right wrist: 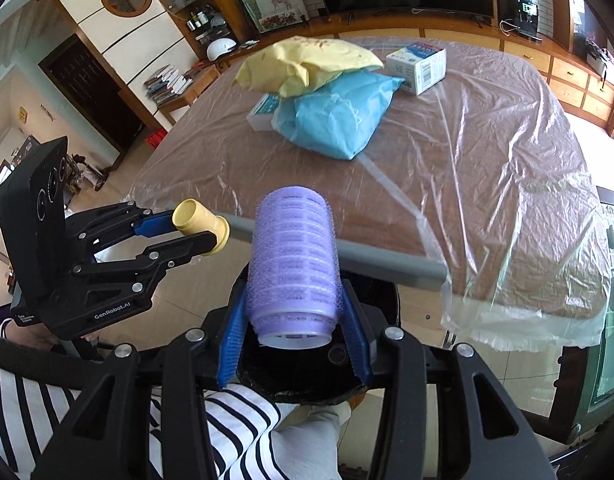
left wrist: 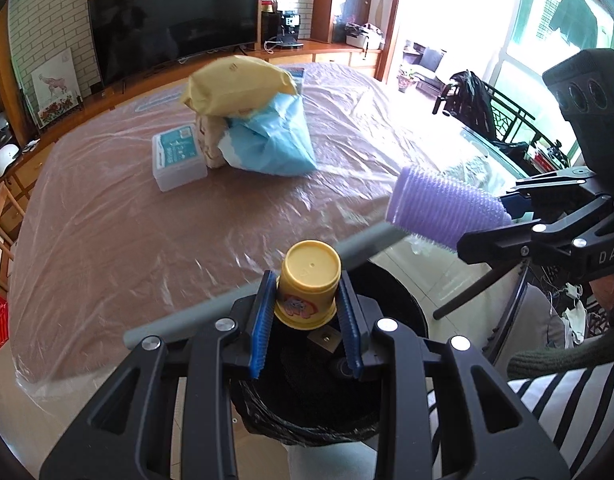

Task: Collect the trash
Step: 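Carry the yellow cup and purple roller in both tools over the trash bin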

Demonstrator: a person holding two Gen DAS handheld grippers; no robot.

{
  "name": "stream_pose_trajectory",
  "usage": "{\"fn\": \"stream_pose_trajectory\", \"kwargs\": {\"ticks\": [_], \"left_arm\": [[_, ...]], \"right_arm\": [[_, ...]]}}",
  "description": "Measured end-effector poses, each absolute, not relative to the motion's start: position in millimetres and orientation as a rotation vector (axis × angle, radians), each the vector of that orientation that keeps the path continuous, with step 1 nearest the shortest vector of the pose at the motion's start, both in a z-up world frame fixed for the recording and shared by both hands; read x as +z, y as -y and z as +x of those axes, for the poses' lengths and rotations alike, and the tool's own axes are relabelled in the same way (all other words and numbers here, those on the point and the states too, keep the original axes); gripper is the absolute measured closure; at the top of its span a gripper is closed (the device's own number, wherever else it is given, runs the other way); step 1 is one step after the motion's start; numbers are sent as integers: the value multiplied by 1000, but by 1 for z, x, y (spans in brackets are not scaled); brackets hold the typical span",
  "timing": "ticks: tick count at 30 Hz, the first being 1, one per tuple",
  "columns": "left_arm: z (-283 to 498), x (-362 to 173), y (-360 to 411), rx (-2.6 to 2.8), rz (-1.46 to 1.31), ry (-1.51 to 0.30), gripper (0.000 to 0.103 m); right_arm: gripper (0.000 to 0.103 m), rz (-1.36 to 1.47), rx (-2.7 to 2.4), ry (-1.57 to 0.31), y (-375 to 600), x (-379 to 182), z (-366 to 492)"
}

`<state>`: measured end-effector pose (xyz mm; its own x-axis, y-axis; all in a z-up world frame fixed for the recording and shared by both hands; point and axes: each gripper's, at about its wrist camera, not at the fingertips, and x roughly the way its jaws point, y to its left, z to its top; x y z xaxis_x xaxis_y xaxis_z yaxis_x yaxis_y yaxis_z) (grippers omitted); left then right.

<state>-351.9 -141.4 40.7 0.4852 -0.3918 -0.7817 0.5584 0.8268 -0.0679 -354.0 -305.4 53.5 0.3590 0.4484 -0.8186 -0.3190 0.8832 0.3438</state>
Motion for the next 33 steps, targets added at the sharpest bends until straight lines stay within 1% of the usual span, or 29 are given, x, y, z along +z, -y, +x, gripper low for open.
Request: {"fn": "stream_pose_trajectory", "kwargs": {"ticks": [15, 23, 33], "left_arm": [[-376, 20, 152, -625, 237, -958, 71], [-376, -4, 155, -617, 273, -1012, 71], [-372, -28, 157, -583, 284, -1056, 71]], "right_arm": [[60, 83, 511, -1191, 300, 27, -379], [60, -18, 480, -1237, 291, -1, -376], [60, -18, 473, -1269, 283, -24, -362]]}}
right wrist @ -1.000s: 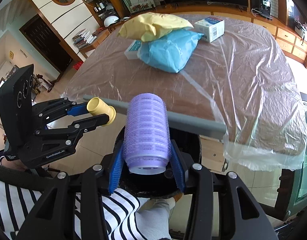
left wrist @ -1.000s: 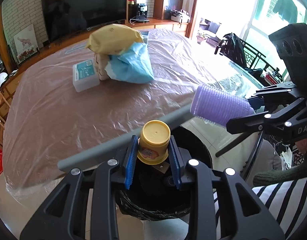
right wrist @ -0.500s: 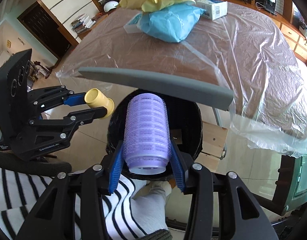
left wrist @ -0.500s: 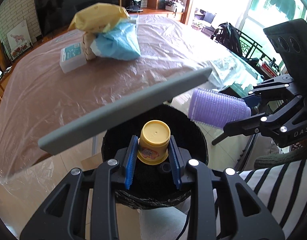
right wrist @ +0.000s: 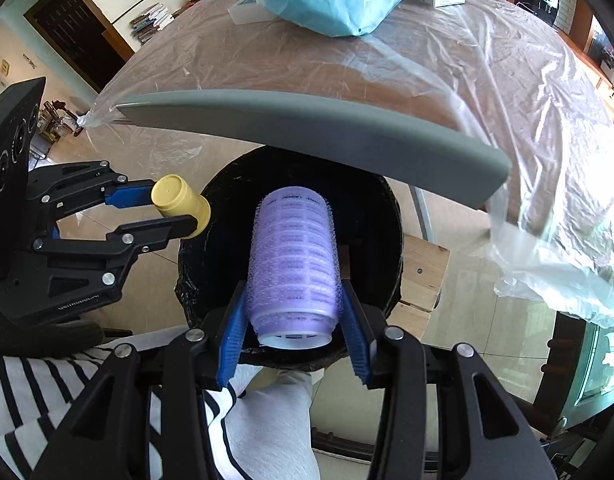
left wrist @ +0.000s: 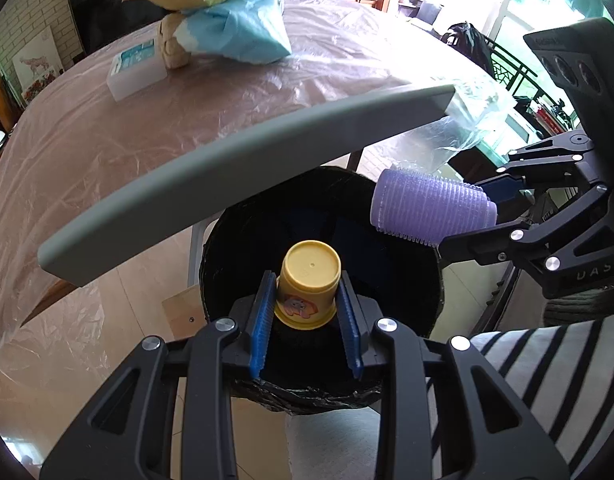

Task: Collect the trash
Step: 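Carry the yellow cup and purple roller in both tools over the trash bin, then open the left tool dropping the cup while the right tool drops the roller into the bin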

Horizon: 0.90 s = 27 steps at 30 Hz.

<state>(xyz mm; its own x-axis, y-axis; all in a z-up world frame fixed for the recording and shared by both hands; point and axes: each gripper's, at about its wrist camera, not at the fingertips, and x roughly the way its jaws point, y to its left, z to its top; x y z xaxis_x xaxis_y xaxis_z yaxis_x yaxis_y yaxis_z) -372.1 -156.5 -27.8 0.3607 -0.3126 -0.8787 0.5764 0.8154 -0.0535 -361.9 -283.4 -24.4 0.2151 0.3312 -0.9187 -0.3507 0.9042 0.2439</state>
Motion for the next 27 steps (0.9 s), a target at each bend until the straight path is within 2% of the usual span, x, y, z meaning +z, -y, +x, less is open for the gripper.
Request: {"fn": "stream_pose_trajectory", "kwargs": {"ticks": [27], "left_arm": [[-351, -68, 173, -526, 347, -1114, 71]], "right_arm": [[60, -52, 419, -1302, 265, -63, -339]]}}
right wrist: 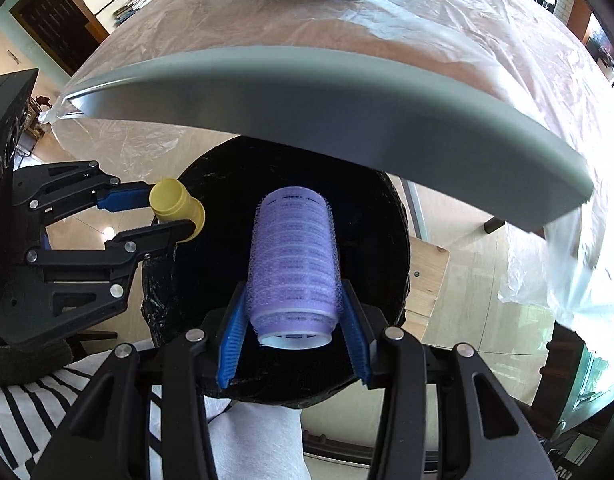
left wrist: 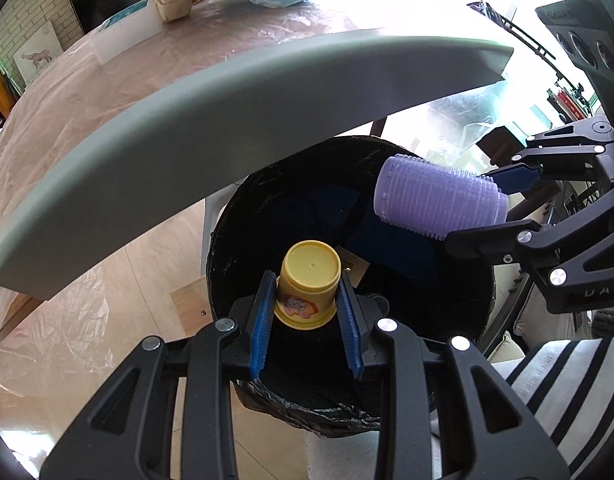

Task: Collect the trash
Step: 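Open the left tool dropping the cup while the right tool drops the roller into the bin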

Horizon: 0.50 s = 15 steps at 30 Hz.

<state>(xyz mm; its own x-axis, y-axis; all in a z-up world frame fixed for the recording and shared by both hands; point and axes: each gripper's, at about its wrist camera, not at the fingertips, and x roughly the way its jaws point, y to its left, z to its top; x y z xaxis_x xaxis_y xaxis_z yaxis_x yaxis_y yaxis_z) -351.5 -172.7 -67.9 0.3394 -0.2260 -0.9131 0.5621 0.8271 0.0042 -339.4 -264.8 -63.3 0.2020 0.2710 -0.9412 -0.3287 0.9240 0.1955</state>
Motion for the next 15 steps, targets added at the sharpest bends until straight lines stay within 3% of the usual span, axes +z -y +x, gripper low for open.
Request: {"fn": "stream_pose_trajectory", "kwargs": {"ticks": [15], "left_arm": [[-351, -71, 178, -544, 358, -1118, 70]], "right_arm": [[59, -63, 401, -1316, 268, -68, -332]]}}
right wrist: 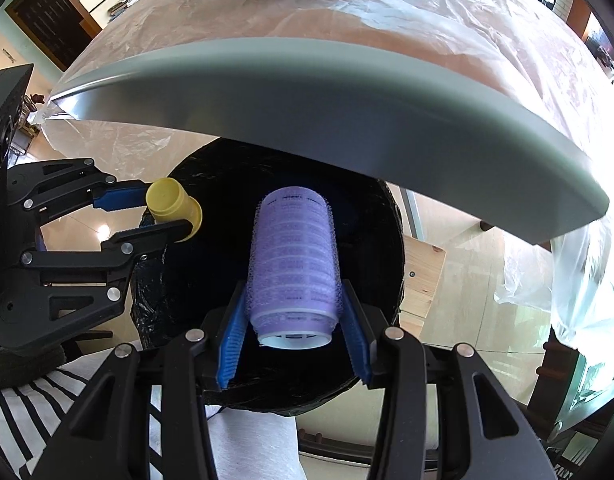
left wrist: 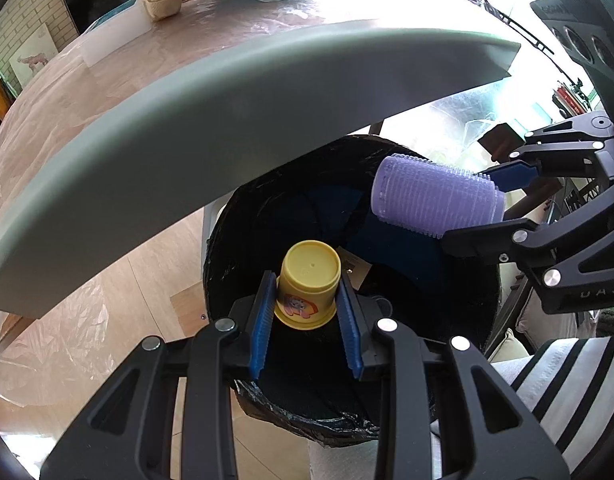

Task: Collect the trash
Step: 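Open the left tool dropping the cup while the right tool drops the roller into the bin, then move the left tool to the yellow bag while the right tool approaches the white medicine box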

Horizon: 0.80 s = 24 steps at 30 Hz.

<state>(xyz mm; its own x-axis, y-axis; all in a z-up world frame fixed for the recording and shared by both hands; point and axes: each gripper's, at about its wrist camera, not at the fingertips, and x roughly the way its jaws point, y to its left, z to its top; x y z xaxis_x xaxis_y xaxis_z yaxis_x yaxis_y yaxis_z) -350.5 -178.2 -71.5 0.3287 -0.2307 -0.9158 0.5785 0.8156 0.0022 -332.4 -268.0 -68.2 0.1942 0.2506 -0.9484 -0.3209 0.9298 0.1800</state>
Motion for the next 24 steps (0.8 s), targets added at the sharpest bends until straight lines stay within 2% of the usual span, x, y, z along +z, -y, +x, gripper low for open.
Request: {"fn": "stream_pose_trajectory", "kwargs": {"ticks": [1, 2, 4, 5, 7, 9, 10, 18, 22, 24], "left_arm": [[-351, -71, 179, -554, 357, -1119, 68], [-352, -70, 179, -548, 366, -1115, 52], [-354, -66, 178, -533, 373, -1079, 26], [-355, -63, 177, -540, 364, -1073, 25], [-356, -61, 176, -551, 348, -1078, 25], [-357, -60, 174, -549, 350, -1077, 20], [-358, -60, 174, -548, 352, -1077, 16], [-367, -43, 167, -563, 334, -1069, 16], [-380, -4, 159, -602, 287, -975, 15], [-382, 25, 156, -613, 257, -897, 6]], "right_arm": [[59, -62, 394, -1316, 268, -68, -332], [58, -57, 386, -1316, 270, -69, -331], [45, -40, 375, -1320, 273, -68, -330], [33, -25, 364, -1314, 276, -67, -330], [29, 13, 363, -1309, 282, -65, -330], [22, 31, 356, -1308, 288, -62, -332], [21, 40, 358, -1303, 291, -61, -333], [17, 51, 376, -1242, 304, -37, -347], [16, 67, 356, -1051, 318, 20, -357], [7, 81, 309, -937, 328, 48, -356]]}}
